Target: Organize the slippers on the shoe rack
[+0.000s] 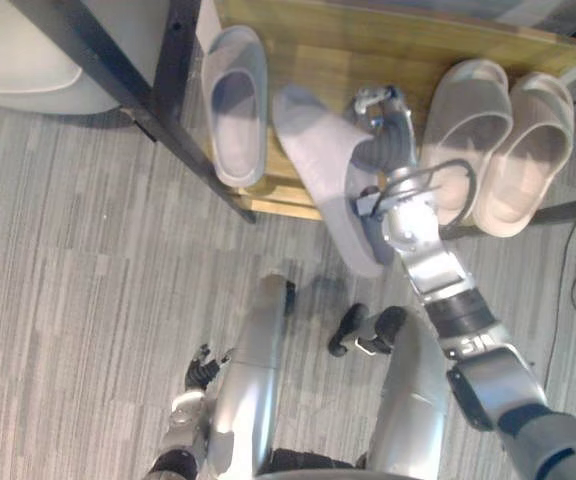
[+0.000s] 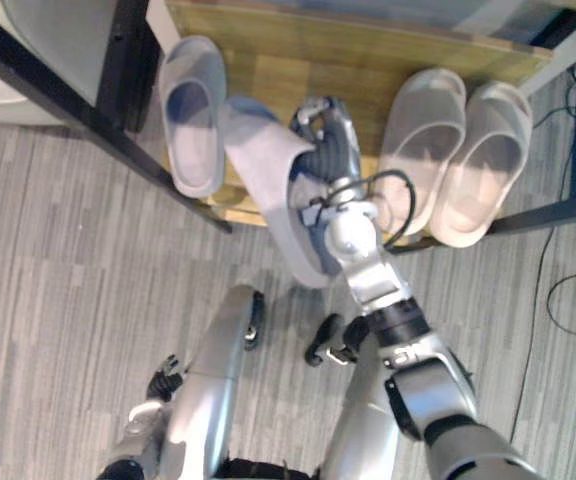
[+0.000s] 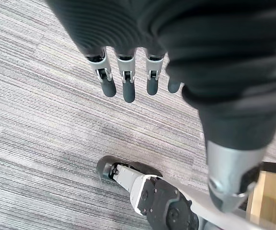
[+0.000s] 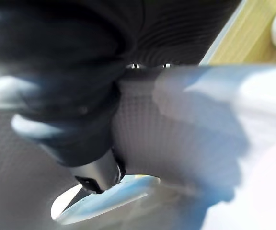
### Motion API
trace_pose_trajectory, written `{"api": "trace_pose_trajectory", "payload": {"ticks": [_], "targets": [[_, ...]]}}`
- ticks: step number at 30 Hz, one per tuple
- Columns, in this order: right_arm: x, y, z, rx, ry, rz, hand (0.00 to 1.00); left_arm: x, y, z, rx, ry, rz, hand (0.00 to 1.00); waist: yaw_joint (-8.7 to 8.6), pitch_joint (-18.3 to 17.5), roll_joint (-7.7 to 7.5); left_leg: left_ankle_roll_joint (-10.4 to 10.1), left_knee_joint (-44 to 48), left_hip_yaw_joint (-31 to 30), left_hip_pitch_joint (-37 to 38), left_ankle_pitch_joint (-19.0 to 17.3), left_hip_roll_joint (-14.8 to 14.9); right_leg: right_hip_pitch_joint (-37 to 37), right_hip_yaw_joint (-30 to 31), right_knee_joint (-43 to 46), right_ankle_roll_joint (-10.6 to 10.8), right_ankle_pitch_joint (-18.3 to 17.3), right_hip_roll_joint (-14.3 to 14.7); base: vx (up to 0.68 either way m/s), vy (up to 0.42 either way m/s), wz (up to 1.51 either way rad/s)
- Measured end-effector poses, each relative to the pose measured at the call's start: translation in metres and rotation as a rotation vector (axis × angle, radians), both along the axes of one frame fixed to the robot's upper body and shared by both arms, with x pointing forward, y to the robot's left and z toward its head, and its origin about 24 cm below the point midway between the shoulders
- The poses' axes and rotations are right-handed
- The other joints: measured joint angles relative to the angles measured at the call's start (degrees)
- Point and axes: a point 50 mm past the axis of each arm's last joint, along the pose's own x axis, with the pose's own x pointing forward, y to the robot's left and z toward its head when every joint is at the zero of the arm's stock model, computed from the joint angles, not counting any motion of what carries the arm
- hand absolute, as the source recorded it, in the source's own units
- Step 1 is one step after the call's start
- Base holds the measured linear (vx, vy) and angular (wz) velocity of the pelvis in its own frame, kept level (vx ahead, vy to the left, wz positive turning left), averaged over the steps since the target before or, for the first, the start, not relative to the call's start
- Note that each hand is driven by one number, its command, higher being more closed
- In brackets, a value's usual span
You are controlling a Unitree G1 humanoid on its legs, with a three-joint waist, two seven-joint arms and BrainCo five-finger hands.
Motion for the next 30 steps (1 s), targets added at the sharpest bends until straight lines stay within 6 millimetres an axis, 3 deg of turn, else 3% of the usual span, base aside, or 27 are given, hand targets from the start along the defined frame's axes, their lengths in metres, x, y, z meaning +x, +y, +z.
{"api": "trace_pose_trajectory", "payload": {"ticks": [4, 11, 15, 16, 30], "targets": [[0.012, -0.007, 0.019, 0.028, -0.016, -0.087, 1.0, 0.001, 0.001, 0.001, -0.017, -0.007, 0.027, 0.0, 0.58, -0.09, -0.1, -0.67, 2.06, -1.53, -3.44, 0.05, -0.59, -2.33, -1.18, 2.38, -0.55, -1.3, -0.74, -0.02, -0.03, 0.14], [0.03, -0.02, 0.02, 0.12, 0.061, -0.21, 1.0, 0.009, 0.001, 0.005, -0.005, -0.024, 0.04, 0.0, 2.0, -0.66, -0.6, -1.94, 3.53, -3.11, -7.52, 0.6, -1.44, -5.49, -2.38, 4.56, -1.29, -2.43, -1.39, -0.03, -0.024, 0.1], [0.033, -0.027, 0.032, 0.183, 0.034, -0.257, 1.0, 0.013, 0.001, 0.007, -0.002, -0.035, 0.059, 0.0, 2.63, -1.92, -0.72, -2.58, 3.53, -3.75, -9.97, 1.4, -2.15, -7.67, -2.9, 5.23, -1.62, -2.55, -2.01, -0.03, -0.021, 0.1], [0.034, -0.027, 0.034, 0.189, 0.031, -0.265, 0.0, 0.015, 0.001, 0.008, -0.007, -0.04, 0.063, 0.0, 2.76, -1.95, -0.76, -2.76, 3.5, -3.96, -10.18, 1.53, -2.18, -7.79, -3.08, 5.22, -1.65, -2.54, -2.01, -0.02, -0.016, 0.05], [0.038, -0.022, 0.032, 0.349, 0.06, -0.303, 0.0, 0.022, 0.001, 0.011, 0.0, -0.043, 0.101, 0.0, 3.84, -3.46, -1.2, -5.01, 0.96, -5.54, -10.71, 3.53, -3.07, -8.03, -4.98, 4.65, -2.25, -2.86, -2.32, -0.03, -0.014, 0.06]]}}
